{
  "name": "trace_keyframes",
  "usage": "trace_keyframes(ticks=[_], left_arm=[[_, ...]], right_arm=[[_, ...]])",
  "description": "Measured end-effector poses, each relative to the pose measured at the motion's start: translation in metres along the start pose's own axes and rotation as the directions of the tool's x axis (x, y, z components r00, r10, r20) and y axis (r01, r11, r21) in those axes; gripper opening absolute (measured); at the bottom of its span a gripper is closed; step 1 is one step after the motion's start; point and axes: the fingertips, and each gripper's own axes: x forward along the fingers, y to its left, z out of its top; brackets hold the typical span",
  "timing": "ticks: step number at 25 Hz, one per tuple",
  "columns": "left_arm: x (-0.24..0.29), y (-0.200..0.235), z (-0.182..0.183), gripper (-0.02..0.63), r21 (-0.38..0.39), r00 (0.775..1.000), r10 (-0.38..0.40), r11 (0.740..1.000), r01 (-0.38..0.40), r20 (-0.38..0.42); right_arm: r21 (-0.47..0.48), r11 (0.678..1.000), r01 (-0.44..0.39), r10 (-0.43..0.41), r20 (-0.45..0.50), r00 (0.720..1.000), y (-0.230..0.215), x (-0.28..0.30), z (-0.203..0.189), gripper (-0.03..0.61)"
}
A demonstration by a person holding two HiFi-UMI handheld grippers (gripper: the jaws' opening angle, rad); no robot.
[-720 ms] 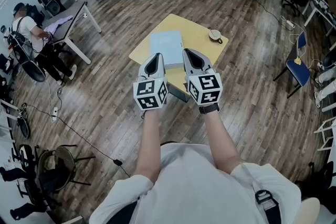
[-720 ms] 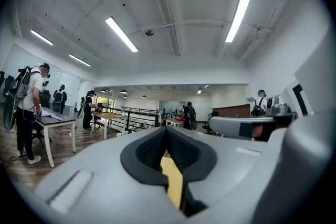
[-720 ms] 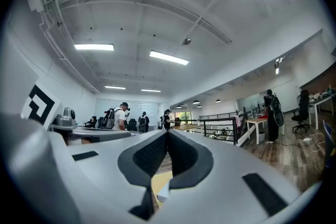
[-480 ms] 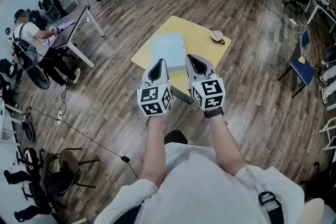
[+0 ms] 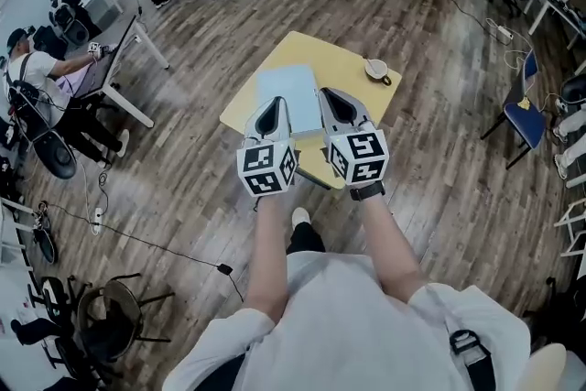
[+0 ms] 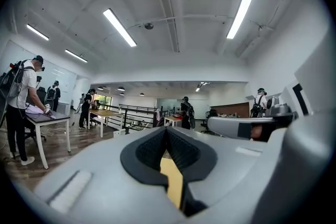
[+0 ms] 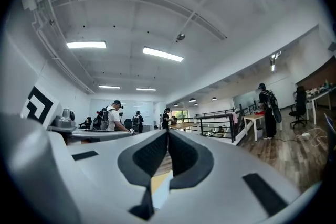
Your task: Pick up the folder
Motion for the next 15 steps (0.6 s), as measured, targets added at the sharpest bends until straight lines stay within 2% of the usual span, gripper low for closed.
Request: trace_keyframes(ticks=[7, 15], left_arm=[[0.073, 0.059, 0.012, 0.011, -0.003, 1.000, -0.013, 1.000, 0.013, 0.002], [0.134, 0.115, -0.019, 0.011, -0.044, 0.997, -0.023, 0.999, 0.020, -0.068]], right_arm=[[-0.012, 1.000, 0.017, -0.018, -0.039, 0.999, -0.019, 0.082, -0.004, 0.012], [-0.016, 0.999, 0.041, -0.043, -0.151, 0.988, -0.042, 0.157, -0.048, 0.013]])
